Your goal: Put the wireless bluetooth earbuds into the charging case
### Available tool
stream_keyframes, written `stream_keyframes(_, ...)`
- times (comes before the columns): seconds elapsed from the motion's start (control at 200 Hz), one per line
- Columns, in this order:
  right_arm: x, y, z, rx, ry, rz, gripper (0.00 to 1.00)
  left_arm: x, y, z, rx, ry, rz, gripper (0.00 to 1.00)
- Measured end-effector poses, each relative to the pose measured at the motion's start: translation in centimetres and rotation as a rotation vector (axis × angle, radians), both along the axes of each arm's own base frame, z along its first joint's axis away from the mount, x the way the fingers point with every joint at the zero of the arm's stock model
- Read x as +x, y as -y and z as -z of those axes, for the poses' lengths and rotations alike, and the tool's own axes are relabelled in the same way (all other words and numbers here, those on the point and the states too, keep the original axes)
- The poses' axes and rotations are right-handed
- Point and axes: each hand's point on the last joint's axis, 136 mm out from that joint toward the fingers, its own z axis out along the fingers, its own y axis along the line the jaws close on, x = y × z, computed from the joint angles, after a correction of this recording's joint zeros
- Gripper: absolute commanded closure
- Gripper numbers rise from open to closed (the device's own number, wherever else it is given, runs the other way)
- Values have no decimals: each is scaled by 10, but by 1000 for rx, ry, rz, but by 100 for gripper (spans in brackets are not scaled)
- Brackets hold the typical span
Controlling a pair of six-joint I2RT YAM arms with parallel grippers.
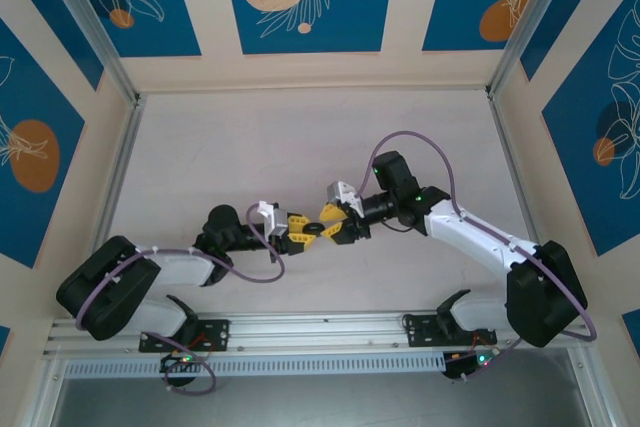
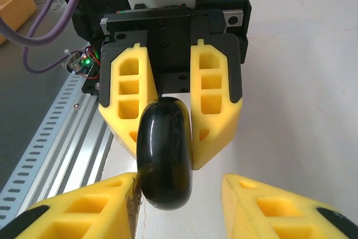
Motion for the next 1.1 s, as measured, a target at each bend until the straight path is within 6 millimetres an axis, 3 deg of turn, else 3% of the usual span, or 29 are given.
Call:
stream_keyframes(0.165,-3,-3,2,2,-7,-17,67,-1,-1,1,9,-2,0,72)
stream_keyframes(0.325,-5,-5,1,6,-8,-28,86,-1,-1,3,18,-2,0,71)
stream_keyframes(0.465,-6,-6,0,11,5,-35,89,0,-1,4,23,-3,-4,64)
stream_keyframes(0.685,-5,-7,0,11,12,-36,89,1,-2,4,31,-3,-19,43)
stream_keyframes(0.755,-5,-6,1,7,14,-33,89,1,-2,5,36,-5,-26,26)
stream_keyframes(0.825,-5,-6,2,3,17,-32,89,2,-2,5,38,1,-33,16)
stream_keyframes(0.845,-5,-6,2,2,17,-31,89,3,-2,5,40,9,-38,11)
stream_keyframes(0.85,-5,-5,2,2,17,-30,89,2,-2,5,40,7,-37,3)
stream_keyframes(0.86,-5,-5,2,0,17,-30,89,3,-3,5,40,4,-38,1)
stream_keyframes(1.1,-3,-2,0,-3,27,-16,89,3,-5,5,59,10,-58,0)
